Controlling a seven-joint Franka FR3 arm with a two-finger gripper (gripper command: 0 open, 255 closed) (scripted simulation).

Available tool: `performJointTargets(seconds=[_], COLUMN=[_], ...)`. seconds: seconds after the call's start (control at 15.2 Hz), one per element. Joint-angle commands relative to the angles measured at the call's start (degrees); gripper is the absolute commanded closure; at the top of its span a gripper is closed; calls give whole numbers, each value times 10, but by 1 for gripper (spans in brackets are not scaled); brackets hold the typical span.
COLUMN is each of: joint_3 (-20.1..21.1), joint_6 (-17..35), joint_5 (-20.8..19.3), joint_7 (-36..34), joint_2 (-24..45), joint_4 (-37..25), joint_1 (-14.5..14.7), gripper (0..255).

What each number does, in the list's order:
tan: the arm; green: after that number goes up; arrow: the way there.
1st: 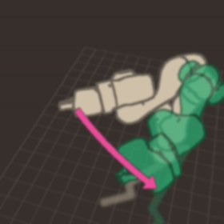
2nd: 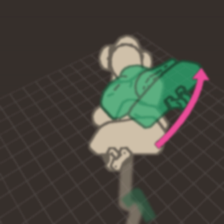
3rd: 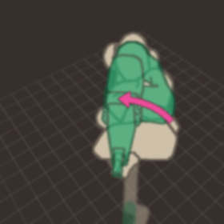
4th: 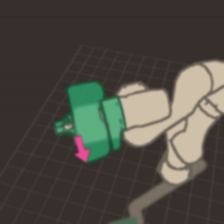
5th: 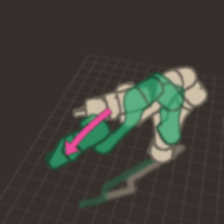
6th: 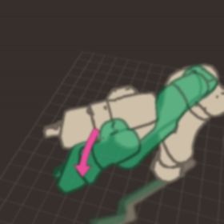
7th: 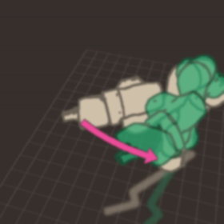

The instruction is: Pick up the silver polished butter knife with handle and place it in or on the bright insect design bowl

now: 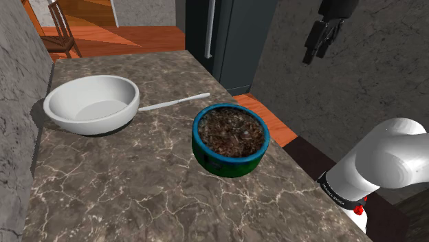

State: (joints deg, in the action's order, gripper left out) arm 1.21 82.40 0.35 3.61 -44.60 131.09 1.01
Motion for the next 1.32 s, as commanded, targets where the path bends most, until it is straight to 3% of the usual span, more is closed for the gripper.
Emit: performJointTargets(seconds=[0.0, 0.59, 1.25], joint_3=[0, 10, 47], joint_6=[0, 113, 192], joint_5=[0, -20, -43], joint_7=[0, 133, 259], joint_2=[0, 176, 359], joint_4=[0, -62, -166], joint_1=[0, 59, 114], gripper=[0, 0, 0])
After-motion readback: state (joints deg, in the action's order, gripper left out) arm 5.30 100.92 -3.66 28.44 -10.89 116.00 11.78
